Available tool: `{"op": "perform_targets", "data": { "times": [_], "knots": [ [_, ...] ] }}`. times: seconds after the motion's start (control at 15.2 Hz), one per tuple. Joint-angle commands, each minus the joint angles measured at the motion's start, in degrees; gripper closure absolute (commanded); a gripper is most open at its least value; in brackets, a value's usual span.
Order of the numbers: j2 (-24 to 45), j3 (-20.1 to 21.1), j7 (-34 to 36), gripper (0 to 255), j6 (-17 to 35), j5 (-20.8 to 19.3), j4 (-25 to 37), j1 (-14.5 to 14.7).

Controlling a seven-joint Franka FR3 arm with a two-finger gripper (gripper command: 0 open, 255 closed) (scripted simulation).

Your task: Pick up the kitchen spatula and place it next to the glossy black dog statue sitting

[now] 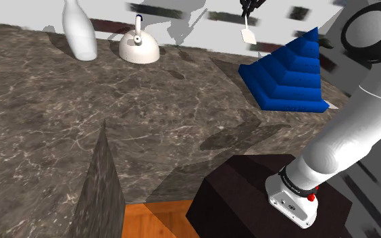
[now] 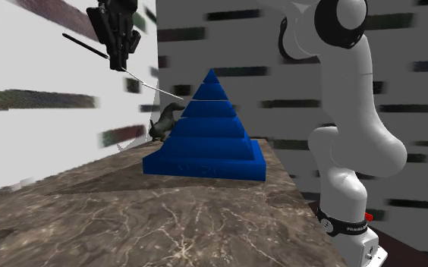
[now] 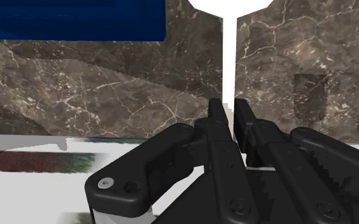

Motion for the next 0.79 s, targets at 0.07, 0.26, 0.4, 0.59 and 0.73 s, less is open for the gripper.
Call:
{"op": "perform_targets", "data": {
  "times": [0.07, 0.26, 0.4, 0.59, 0.73],
  "knots": [
    [2.66, 0.04, 0.02, 255, -3.73, -0.07, 6.38, 0.10],
    [-1.06, -0.84, -2.20, 255, -2.41, 0.27, 1.38, -1.38],
    [-4.40, -1.83, -4.51, 255, -1.24, 0.51, -3.09, -2.77],
    [-8.66, -3.52, -8.08, 255, -0.02, 0.68, -8.51, -4.71],
    [-11.08, -4.75, -10.52, 255, 0.55, 0.68, -11.46, -5.92]
  ]
}}
